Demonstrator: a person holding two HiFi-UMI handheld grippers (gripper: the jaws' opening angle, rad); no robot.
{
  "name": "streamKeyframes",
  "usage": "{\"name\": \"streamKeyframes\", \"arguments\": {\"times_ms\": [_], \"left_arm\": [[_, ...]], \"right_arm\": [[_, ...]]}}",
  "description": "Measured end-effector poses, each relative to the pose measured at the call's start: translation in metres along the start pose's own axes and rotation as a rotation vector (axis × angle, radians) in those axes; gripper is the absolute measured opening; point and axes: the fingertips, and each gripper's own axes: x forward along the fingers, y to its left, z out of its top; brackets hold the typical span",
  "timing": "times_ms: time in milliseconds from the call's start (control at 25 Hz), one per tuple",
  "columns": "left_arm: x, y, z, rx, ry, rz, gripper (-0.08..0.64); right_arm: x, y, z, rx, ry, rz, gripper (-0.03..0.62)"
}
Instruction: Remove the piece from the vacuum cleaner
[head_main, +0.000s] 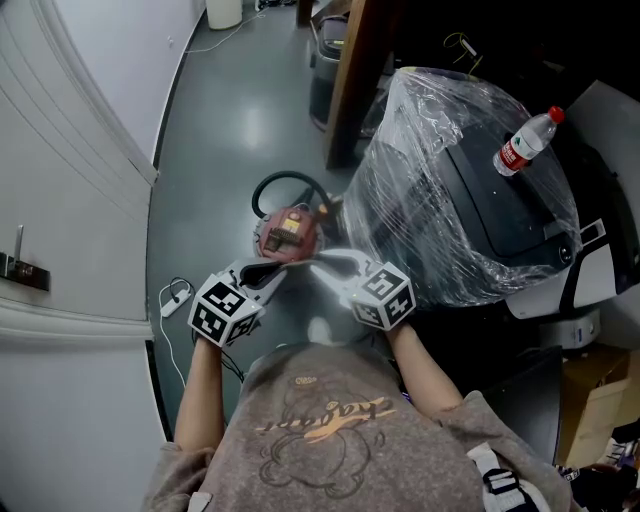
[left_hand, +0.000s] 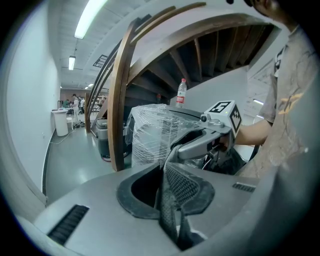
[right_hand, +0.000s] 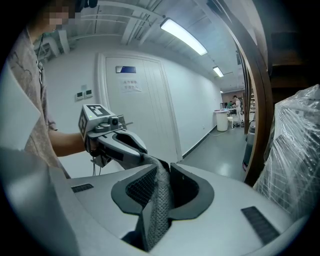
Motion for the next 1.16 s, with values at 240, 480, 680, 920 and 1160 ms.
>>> {"name": "streamKeyframes", "arguments": {"times_ms": [240, 480, 680, 920, 1160], "left_arm": [[0.0020, -0.0008, -0.0032, -0.004, 0.003, -0.002, 0.041], [0.0014, -0.0020, -0.0045, -0.011, 0.001, 0.006, 0.043], [-0.0003, -0.0020, -0.0042, -0.012, -0.001, 0.016, 0.042], [-0.0024, -0.0019, -0.0039, -0.012, -0.006, 0.025, 0.043], [-0.0030, -0.0028, -0.0058, -0.013, -0.006, 0.032, 0.043]], "right_arm": [[-0.0005, -0.0004, -0.0038, -0.004, -0.001, -0.009, 0.066], [-0.0007, 0.0010, -0.0043, 0.003, -0.004, -0.011, 0.066], [-0.0008, 0.0022, -0.0034, 0.007, -0.016, -0.016, 0.066], [-0.0003, 0.0040, -0.0035, 0.012, -0.025, -0.016, 0.066], [-0.0008, 0.0058, -0.0045, 0.015, -0.029, -0.015, 0.066]]}}
